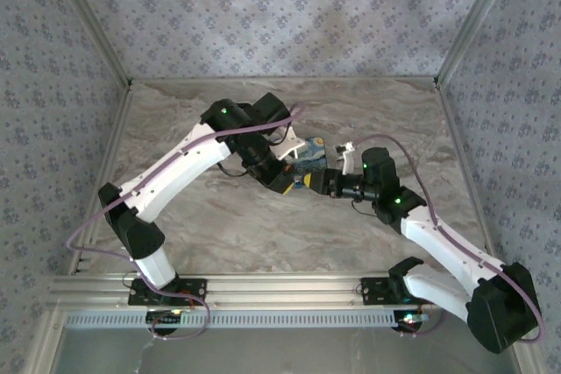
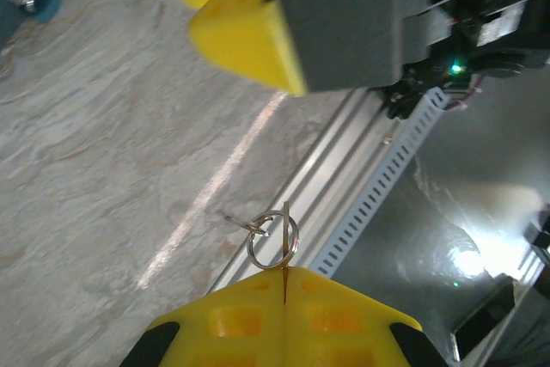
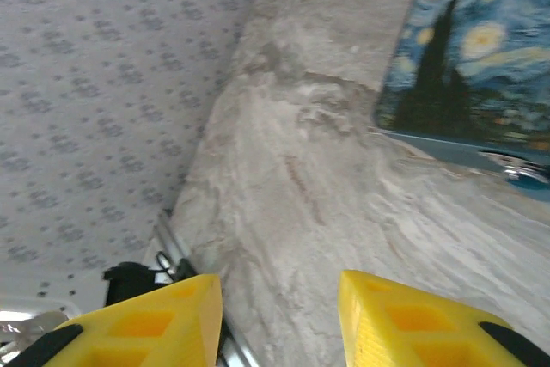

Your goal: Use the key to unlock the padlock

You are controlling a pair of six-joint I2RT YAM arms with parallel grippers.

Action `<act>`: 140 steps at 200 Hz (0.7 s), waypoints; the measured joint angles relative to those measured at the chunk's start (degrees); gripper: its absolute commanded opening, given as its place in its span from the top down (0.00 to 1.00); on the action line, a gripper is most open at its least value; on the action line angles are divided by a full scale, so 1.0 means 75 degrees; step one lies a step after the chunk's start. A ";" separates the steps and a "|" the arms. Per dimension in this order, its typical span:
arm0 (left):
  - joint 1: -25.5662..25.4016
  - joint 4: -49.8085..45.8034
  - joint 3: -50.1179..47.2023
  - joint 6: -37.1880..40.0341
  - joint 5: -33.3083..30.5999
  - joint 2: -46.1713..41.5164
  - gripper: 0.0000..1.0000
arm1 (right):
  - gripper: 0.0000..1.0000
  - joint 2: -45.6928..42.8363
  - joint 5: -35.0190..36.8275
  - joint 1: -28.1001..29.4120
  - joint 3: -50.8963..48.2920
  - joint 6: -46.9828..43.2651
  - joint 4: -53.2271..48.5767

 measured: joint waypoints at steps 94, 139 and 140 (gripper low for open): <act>-0.0006 0.0114 0.0003 0.0108 0.0522 -0.0003 1.00 | 0.49 -0.0490 -0.0286 0.0458 -0.0300 -0.0099 0.1422; 0.0073 0.0425 0.0134 -0.0017 0.0711 -0.0052 1.00 | 0.49 -0.0761 0.0455 0.0723 -0.1102 -0.0338 0.1478; 0.0082 0.0431 0.0137 -0.0017 0.0726 -0.0058 1.00 | 0.49 -0.0799 0.0513 0.0778 -0.1125 -0.0382 0.1463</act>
